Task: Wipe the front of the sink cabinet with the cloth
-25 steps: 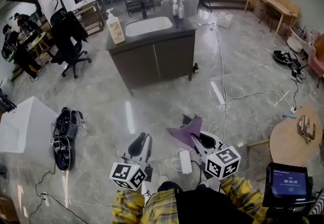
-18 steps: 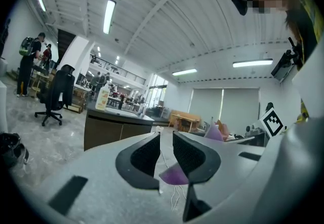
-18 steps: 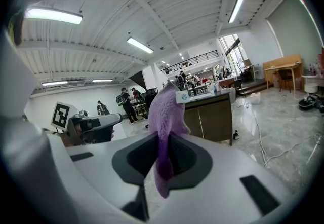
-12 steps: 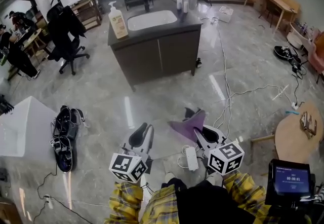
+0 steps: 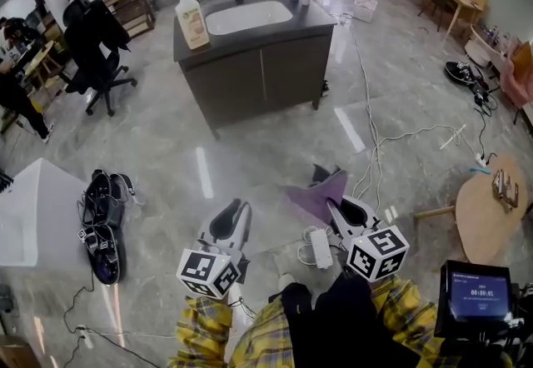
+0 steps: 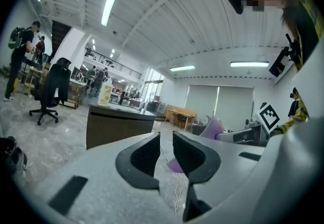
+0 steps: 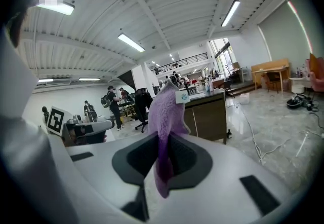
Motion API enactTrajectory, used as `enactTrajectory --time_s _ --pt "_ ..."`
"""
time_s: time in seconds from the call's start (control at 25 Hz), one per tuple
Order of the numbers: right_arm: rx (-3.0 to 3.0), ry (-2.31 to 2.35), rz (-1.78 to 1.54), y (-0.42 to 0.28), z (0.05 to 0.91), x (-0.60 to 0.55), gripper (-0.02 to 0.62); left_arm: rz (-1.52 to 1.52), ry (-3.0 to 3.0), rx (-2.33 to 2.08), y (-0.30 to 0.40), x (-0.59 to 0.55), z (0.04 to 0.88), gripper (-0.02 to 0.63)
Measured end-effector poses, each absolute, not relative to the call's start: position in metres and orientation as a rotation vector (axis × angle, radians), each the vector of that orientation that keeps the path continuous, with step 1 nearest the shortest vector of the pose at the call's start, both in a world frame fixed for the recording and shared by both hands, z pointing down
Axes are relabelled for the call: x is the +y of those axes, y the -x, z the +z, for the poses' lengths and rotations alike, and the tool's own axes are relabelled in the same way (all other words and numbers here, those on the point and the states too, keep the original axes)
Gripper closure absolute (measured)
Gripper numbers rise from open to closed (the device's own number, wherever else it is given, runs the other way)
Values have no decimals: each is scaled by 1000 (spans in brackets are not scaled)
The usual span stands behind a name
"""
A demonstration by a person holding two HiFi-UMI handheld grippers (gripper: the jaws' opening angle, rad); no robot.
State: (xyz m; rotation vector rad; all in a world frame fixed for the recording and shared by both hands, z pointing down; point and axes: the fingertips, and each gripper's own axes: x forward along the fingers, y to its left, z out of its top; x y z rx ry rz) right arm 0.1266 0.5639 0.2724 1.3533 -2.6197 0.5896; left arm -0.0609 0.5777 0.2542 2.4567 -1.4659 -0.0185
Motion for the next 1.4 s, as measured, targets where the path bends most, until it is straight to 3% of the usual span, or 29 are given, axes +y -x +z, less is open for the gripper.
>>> enactTrajectory --time_s 0.68,1.4 --pt "-2690 -1238 585 -119 281 478 554 -21 -2378 -1622 63 514 255 534" --pt "-2814 -909 552 -179 268 353 554 -62 -2250 -1854 -23 412 236 534"
